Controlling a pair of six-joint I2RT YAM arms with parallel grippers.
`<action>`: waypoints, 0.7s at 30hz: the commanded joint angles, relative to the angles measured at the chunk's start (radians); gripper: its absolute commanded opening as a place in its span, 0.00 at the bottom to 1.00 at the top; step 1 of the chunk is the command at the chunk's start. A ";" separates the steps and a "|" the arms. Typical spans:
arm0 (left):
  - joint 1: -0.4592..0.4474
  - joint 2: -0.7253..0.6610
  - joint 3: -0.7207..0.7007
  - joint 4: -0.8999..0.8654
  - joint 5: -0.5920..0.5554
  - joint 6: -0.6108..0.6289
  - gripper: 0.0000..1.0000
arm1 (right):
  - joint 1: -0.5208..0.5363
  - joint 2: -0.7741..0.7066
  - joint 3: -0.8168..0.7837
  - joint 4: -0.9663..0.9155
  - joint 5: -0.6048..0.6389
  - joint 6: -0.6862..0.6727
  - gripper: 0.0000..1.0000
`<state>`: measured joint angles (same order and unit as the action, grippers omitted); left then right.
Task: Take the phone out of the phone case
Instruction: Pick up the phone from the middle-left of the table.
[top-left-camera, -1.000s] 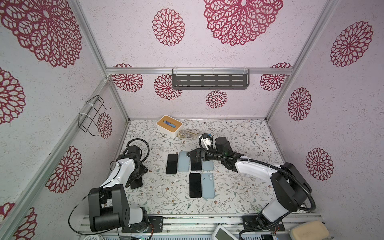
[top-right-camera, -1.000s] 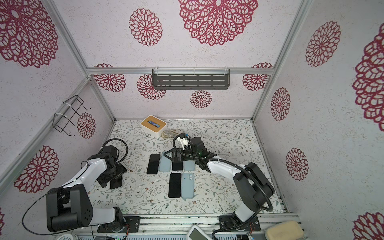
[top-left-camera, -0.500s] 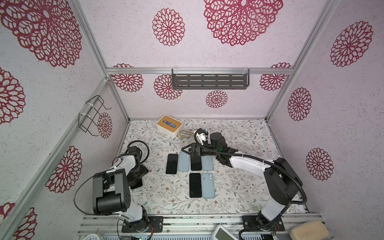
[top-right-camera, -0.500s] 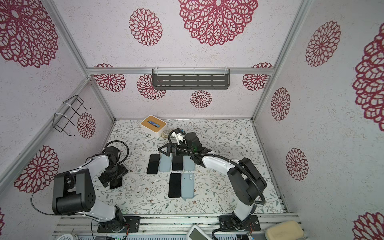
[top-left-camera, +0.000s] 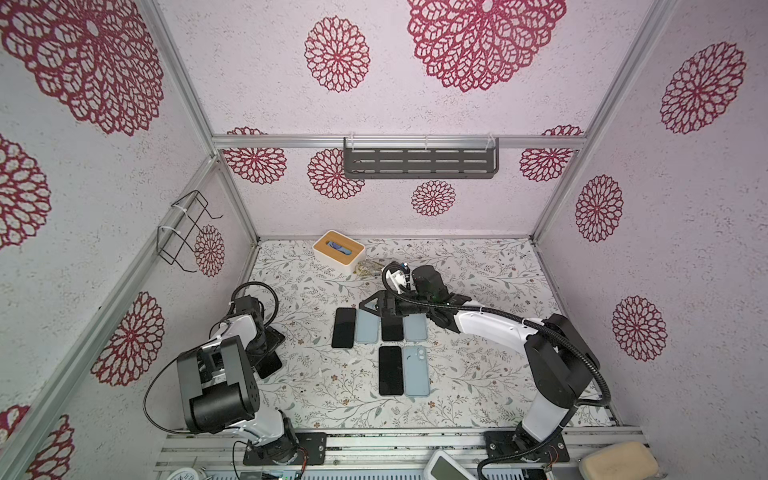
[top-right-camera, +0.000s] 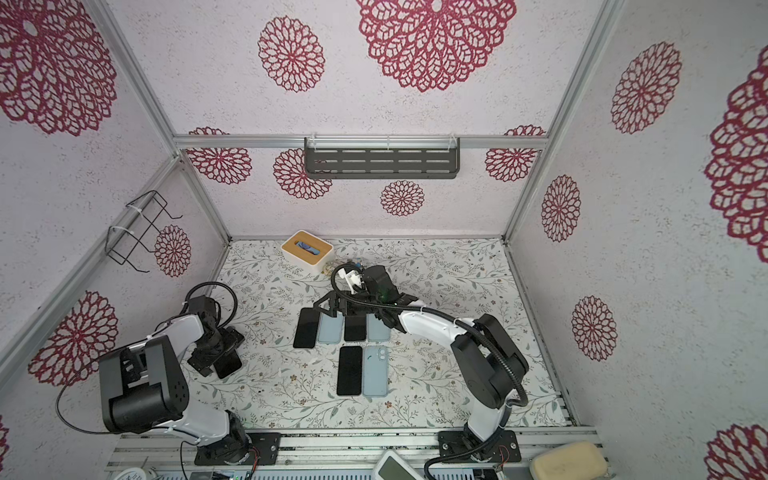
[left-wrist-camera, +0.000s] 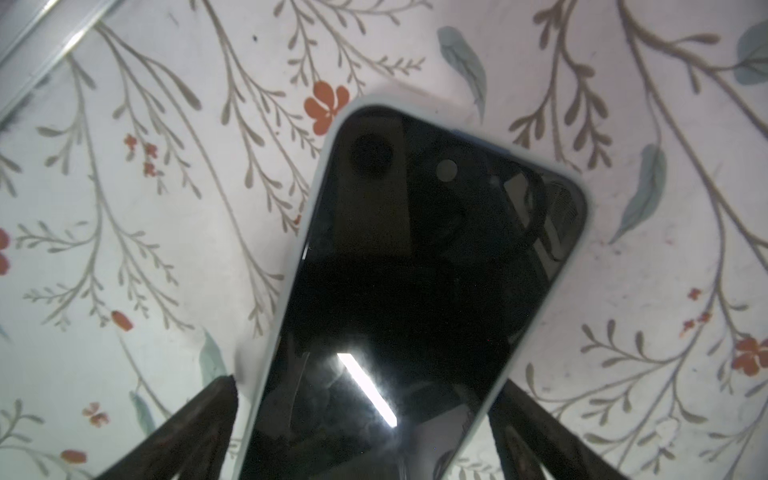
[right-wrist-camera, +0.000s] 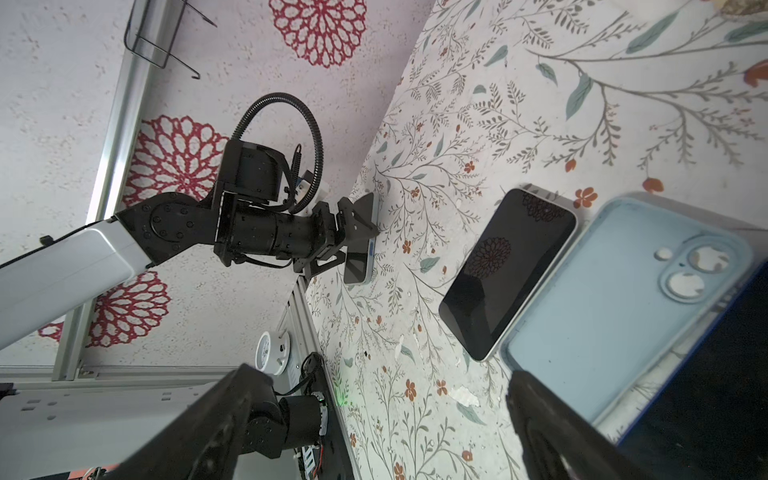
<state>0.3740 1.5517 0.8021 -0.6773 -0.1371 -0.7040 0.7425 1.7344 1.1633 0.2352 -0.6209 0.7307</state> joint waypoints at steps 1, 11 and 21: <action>0.019 0.005 -0.020 0.053 0.055 -0.006 0.97 | 0.008 -0.009 0.052 -0.026 0.019 -0.038 0.99; 0.069 -0.010 -0.082 0.144 0.205 -0.014 0.90 | 0.014 -0.032 0.050 -0.039 0.029 -0.047 0.99; 0.074 -0.027 -0.099 0.170 0.294 -0.006 0.76 | 0.012 -0.025 0.039 -0.030 0.029 -0.067 0.99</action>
<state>0.4561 1.4963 0.7448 -0.5426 0.0563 -0.7063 0.7528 1.7344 1.1889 0.1837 -0.5980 0.6968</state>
